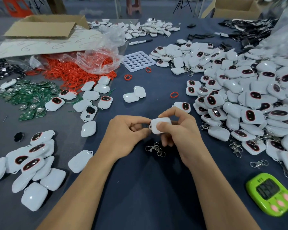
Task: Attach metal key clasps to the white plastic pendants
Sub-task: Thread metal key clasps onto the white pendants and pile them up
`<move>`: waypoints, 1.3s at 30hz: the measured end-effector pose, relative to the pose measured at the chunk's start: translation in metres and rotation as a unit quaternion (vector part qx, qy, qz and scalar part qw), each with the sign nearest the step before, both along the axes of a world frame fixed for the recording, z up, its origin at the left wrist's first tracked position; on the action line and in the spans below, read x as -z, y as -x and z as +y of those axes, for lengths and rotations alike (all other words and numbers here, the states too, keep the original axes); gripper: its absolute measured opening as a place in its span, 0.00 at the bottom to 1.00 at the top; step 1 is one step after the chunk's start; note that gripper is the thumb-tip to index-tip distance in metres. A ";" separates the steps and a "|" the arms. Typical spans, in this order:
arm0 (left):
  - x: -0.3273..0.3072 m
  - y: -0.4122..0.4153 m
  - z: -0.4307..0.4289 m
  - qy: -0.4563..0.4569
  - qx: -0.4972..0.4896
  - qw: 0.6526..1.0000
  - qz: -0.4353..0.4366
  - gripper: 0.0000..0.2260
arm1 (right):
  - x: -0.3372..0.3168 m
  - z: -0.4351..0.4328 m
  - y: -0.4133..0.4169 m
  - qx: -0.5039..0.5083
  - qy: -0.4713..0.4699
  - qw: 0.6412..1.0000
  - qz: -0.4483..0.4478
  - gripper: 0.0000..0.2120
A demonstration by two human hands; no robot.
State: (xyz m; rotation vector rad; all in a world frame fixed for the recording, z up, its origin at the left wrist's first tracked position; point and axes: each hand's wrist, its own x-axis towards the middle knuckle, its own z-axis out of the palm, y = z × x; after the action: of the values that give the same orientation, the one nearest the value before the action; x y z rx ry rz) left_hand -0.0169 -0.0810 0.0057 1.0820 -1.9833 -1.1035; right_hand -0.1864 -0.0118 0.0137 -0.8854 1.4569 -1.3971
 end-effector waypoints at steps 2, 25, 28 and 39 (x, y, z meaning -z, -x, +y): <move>-0.004 -0.002 -0.002 -0.039 0.038 0.997 0.046 0.08 | -0.001 0.001 -0.001 -0.014 0.006 0.998 -0.062 0.08; -0.003 -0.003 0.008 0.112 -0.054 0.989 -0.077 0.05 | 0.003 0.000 -0.005 -0.024 0.006 0.985 -0.172 0.07; -0.007 -0.001 0.008 -0.042 -0.018 0.999 0.025 0.03 | 0.002 -0.001 -0.003 -0.031 0.001 0.978 -0.205 0.07; -0.007 0.005 0.010 -0.061 -0.037 0.995 0.064 0.07 | 0.002 -0.001 -0.006 -0.023 0.023 0.968 -0.248 0.08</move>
State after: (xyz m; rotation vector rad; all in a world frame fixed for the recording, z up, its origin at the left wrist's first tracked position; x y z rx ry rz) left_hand -0.0219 -0.0713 0.0129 1.1089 -1.7824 -1.2355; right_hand -0.1803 -0.0124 0.0115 -0.5379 1.0205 -1.4908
